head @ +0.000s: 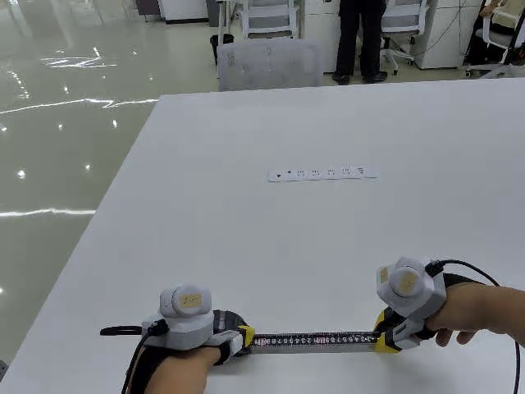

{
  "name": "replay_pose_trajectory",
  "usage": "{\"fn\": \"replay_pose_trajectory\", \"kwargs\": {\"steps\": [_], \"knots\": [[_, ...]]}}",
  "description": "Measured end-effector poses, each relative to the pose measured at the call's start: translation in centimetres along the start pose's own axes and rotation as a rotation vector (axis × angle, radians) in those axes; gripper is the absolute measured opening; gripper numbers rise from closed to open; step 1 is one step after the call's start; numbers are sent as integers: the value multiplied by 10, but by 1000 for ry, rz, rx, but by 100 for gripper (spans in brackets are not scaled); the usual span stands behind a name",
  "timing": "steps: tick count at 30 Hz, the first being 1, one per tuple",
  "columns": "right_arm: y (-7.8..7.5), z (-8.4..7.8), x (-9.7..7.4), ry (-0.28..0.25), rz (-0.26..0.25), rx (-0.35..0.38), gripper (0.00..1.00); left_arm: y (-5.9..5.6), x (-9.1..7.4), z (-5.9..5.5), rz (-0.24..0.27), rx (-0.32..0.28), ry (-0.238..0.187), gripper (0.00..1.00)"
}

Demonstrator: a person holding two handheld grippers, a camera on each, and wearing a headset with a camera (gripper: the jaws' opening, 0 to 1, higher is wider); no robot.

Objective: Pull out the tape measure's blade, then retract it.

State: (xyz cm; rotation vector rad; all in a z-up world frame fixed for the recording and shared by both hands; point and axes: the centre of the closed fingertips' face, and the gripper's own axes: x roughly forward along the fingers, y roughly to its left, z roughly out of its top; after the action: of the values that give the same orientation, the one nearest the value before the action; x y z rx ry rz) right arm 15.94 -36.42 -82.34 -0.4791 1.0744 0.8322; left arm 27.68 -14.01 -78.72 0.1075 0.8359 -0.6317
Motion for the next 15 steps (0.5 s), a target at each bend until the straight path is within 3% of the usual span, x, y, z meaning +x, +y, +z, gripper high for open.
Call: {"fn": "replay_pose_trajectory", "kwargs": {"steps": [15], "knots": [[4,10,3,-14,18,-13,14,0,0,0,-8,-7,1,58]]}}
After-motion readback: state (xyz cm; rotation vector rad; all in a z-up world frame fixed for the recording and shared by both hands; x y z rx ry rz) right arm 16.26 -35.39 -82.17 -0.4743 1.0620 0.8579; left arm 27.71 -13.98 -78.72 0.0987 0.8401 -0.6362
